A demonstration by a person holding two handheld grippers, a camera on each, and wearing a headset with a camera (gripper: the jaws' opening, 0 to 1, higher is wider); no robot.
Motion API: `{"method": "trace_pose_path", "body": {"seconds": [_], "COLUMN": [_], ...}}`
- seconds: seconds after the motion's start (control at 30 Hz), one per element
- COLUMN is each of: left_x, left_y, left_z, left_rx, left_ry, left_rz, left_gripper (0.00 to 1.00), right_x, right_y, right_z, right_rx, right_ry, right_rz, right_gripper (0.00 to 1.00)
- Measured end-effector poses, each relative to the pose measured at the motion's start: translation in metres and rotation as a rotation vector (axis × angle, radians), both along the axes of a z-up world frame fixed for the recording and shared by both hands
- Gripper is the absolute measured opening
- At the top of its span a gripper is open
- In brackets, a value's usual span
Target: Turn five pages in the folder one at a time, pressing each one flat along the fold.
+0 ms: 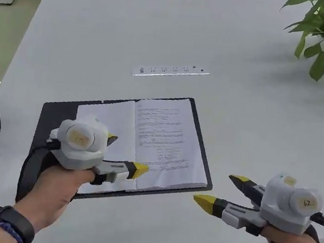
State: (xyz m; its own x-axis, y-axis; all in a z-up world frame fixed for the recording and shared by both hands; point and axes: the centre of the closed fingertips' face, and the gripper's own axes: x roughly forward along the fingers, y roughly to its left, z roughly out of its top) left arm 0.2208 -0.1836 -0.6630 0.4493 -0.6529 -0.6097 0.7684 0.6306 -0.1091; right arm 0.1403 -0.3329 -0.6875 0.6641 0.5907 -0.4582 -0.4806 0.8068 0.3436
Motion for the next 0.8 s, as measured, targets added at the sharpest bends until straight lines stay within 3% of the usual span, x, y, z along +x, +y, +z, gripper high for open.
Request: {"method": "trace_pose_path", "body": {"seconds": [0.3, 0.53, 0.8], "left_x": [0.012, 0.019, 0.022], "left_y": [-0.043, -0.072, -0.098], "left_z": [-0.010, -0.023, -0.049], "left_rx": [-0.010, 0.018, 0.043], "left_ry": [0.017, 0.023, 0.042], "left_rz": [-0.055, -0.112, -0.142], "left_gripper": [0.66, 0.66, 0.67], "right_x": [0.001, -0.002, -0.003], "right_y": [-0.008, -0.006, -0.005], "right_z": [0.001, -0.004, -0.007], "right_rx": [0.026, 0.021, 0.022], "right_ry": [0.002, 0.017, 0.031], "right_rz": [-0.034, -0.027, -0.025], "right_gripper": [0.73, 0.72, 0.71]}}
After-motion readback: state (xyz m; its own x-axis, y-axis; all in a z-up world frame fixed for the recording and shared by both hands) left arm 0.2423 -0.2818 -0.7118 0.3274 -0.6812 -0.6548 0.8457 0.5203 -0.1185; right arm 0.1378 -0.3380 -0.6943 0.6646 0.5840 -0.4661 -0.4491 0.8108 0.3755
